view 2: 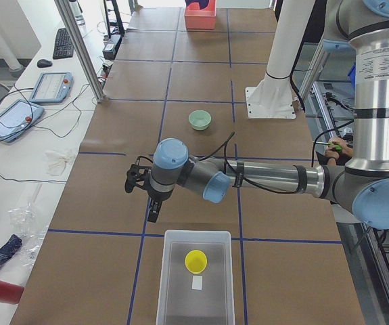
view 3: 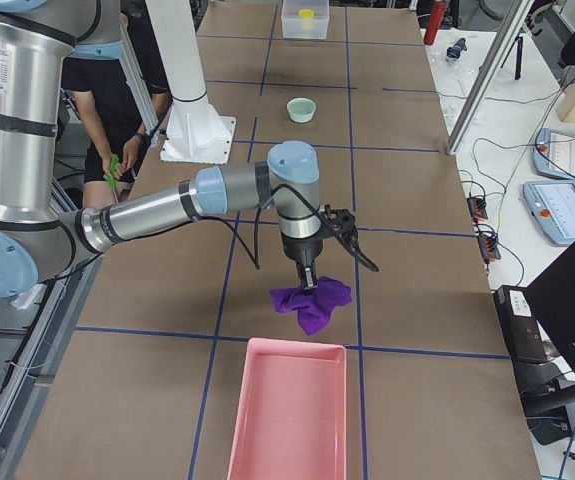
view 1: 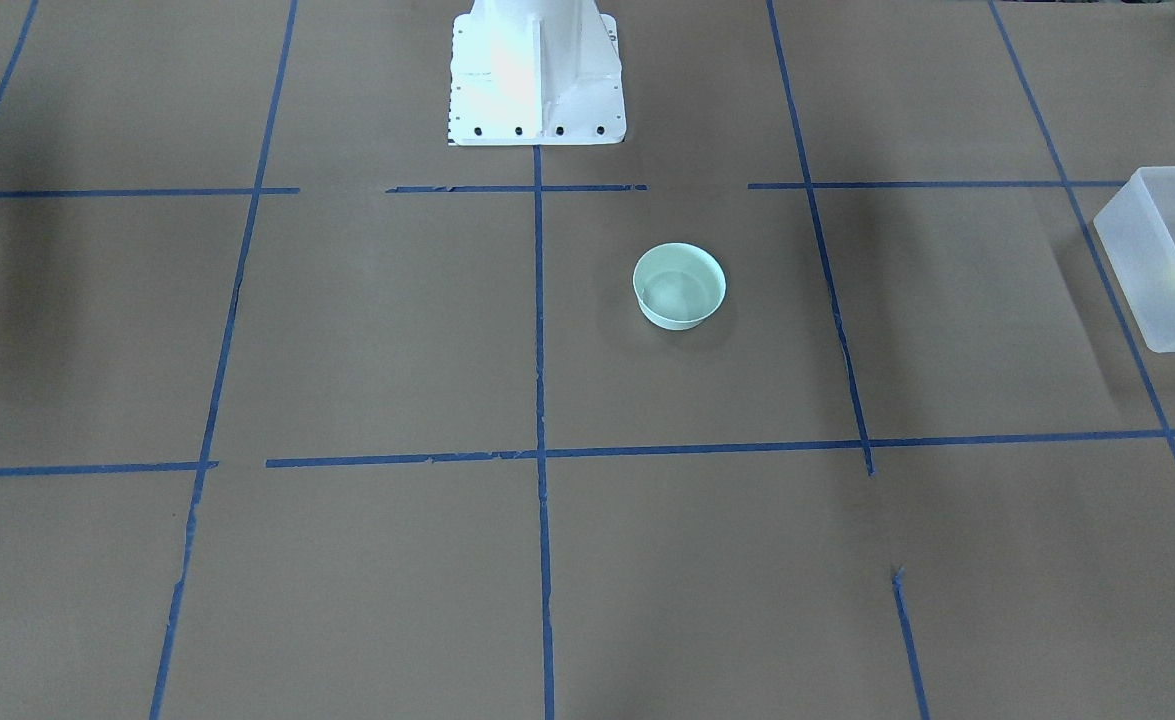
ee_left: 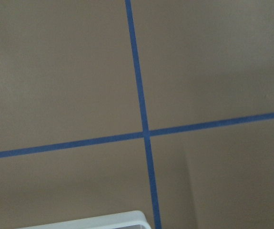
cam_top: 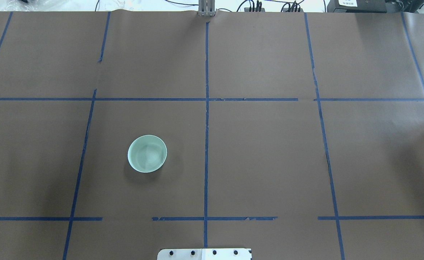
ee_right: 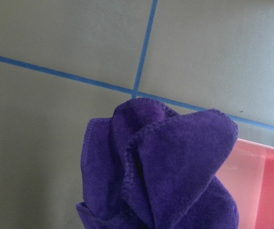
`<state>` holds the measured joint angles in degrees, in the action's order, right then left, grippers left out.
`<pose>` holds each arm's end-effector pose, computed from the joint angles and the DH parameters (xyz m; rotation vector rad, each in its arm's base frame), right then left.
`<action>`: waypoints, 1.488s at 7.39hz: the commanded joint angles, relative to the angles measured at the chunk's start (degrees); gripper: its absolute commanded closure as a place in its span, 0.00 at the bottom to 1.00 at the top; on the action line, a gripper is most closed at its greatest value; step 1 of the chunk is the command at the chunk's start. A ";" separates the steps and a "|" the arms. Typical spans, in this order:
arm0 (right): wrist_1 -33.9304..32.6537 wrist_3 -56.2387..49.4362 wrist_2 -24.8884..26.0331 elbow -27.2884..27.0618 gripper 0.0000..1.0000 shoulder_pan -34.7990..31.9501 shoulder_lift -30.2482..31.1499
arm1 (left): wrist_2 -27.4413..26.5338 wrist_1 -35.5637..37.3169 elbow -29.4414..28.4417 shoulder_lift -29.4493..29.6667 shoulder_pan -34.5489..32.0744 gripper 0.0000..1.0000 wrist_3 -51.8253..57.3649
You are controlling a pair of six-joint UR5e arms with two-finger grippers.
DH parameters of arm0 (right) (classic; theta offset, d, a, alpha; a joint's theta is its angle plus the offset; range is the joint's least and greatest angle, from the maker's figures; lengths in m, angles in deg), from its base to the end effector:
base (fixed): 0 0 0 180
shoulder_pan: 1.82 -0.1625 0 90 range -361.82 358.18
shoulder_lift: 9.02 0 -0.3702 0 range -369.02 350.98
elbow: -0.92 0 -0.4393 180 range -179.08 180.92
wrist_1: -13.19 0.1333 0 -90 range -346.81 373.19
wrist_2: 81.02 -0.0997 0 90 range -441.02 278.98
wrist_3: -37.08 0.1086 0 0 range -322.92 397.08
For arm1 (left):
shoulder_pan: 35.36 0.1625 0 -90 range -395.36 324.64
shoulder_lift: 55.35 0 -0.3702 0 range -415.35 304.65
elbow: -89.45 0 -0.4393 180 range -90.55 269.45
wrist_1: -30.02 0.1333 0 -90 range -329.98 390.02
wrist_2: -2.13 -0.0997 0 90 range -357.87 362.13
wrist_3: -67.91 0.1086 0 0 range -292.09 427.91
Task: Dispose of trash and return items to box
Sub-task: 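Swing the left gripper back over the table toward the green bowl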
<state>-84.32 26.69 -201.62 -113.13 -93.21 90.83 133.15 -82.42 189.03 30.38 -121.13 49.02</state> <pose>0.0895 -0.4704 0.5007 0.1684 -0.5197 -0.1843 -0.0223 -0.5393 0.5171 0.3129 0.7794 -0.0673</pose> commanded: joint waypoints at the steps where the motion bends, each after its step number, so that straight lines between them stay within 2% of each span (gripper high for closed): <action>1: 12.62 -7.69 -0.24 13.01 1.00 -3.69 3.04 | -0.16 -0.06 4.47 0.40 4.53 0.00 -9.20; 2: 21.66 -7.62 -0.50 19.33 1.00 -3.96 3.93 | -0.16 -0.24 4.83 1.71 6.73 0.00 -12.20; 3: 26.10 -7.62 -0.59 23.66 1.00 -3.97 3.85 | -0.16 -0.59 5.18 1.81 8.14 0.00 -13.01; 4: 26.58 -7.54 -1.38 24.40 0.52 -3.97 3.51 | -0.07 -0.59 6.40 1.81 9.63 0.00 -15.45; 5: 26.15 -7.01 -6.52 24.84 0.01 -5.10 3.42 | -0.16 -1.37 7.81 2.33 12.43 0.00 -20.18; 6: 24.06 -5.88 -12.14 24.58 0.00 -5.46 3.15 | -0.42 -2.25 9.04 3.21 16.20 0.00 -26.14; 7: 20.29 -2.04 -14.89 23.10 0.00 -5.55 1.93 | -0.60 -2.26 9.40 4.87 18.59 0.00 -30.46; 9: 12.29 5.79 -15.97 16.44 0.00 -5.46 0.08 | -0.95 -2.26 10.62 7.60 24.73 0.00 -40.47; 10: 11.82 8.61 -16.06 14.58 0.00 -4.50 0.07 | -2.25 -2.26 10.89 9.18 27.81 0.00 -44.79; 11: 11.82 11.85 -16.06 12.82 0.00 -2.49 -0.01 | -7.31 -2.26 10.90 11.19 32.98 0.00 -50.31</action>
<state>-71.68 34.34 -217.52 -97.71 -97.63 91.03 130.14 -84.67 199.70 39.28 -93.69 5.34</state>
